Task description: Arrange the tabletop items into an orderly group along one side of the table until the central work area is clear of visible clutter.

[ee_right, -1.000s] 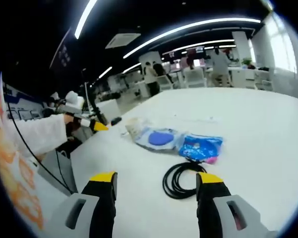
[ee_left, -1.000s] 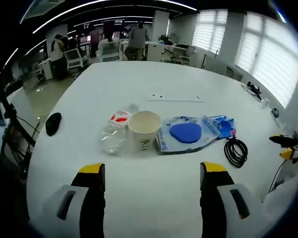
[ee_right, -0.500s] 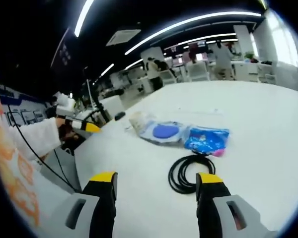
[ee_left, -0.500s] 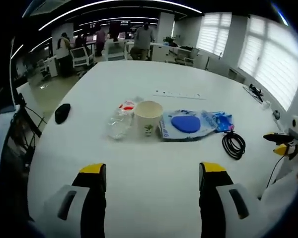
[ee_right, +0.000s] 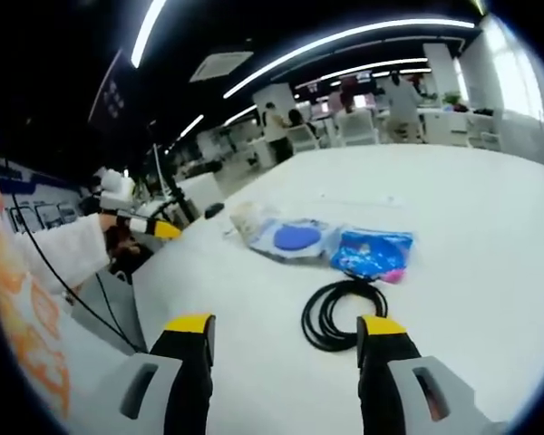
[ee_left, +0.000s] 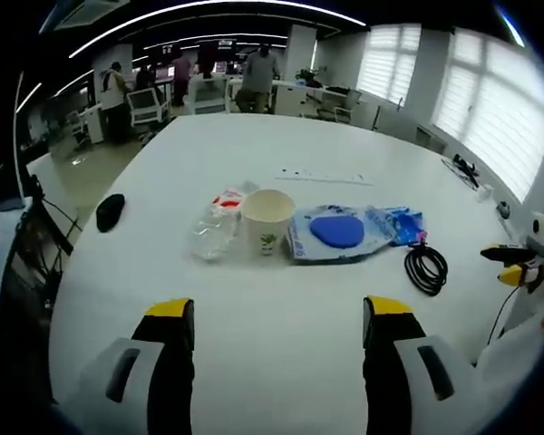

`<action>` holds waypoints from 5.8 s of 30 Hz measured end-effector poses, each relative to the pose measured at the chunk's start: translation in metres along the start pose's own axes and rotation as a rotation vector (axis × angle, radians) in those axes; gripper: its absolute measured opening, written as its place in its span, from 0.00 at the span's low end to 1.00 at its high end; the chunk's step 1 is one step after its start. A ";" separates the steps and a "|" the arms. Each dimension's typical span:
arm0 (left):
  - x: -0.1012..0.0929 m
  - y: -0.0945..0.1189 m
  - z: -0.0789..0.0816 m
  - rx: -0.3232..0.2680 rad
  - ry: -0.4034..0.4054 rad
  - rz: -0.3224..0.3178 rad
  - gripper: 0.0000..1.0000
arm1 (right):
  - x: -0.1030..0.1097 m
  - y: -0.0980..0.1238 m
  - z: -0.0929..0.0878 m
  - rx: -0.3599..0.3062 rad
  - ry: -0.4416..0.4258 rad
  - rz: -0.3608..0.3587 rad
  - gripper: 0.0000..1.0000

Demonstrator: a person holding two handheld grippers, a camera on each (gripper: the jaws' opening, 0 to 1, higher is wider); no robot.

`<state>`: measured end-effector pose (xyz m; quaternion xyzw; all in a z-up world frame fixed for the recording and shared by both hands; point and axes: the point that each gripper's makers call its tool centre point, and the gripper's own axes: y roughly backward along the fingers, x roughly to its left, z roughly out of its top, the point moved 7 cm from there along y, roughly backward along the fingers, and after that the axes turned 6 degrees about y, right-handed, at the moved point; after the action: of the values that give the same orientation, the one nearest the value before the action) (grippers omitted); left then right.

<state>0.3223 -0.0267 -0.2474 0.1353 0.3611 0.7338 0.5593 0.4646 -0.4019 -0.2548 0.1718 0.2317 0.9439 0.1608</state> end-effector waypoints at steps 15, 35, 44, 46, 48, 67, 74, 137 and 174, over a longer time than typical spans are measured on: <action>0.018 -0.002 0.013 -0.022 0.000 -0.006 0.76 | -0.004 -0.002 -0.001 0.014 -0.007 -0.003 0.62; 0.048 0.003 0.123 0.025 -0.175 -0.070 0.75 | 0.000 -0.010 -0.004 0.071 -0.001 0.010 0.62; 0.057 -0.031 0.156 0.114 -0.234 -0.056 0.63 | -0.001 -0.014 -0.005 0.095 -0.027 -0.001 0.60; 0.057 -0.045 0.159 0.139 -0.243 -0.066 0.61 | -0.005 -0.014 -0.007 0.101 -0.038 -0.007 0.60; 0.047 -0.056 0.160 0.158 -0.251 -0.086 0.61 | -0.010 -0.014 -0.009 0.109 -0.047 -0.013 0.60; 0.035 -0.174 0.176 0.283 -0.255 -0.121 0.41 | -0.021 -0.028 -0.023 0.194 -0.107 -0.023 0.59; 0.029 -0.203 0.160 0.361 -0.305 -0.126 0.38 | -0.031 -0.036 -0.024 0.209 -0.140 -0.024 0.59; 0.060 -0.068 0.131 -0.005 -0.006 0.070 0.19 | -0.022 -0.008 -0.014 0.034 -0.163 -0.068 0.56; 0.062 -0.085 0.141 -0.125 0.020 0.132 0.20 | -0.019 -0.006 -0.026 0.051 -0.182 -0.075 0.54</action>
<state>0.4478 0.0934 -0.2188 0.1162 0.3105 0.7914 0.5135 0.4725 -0.4140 -0.2847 0.2522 0.2463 0.9114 0.2122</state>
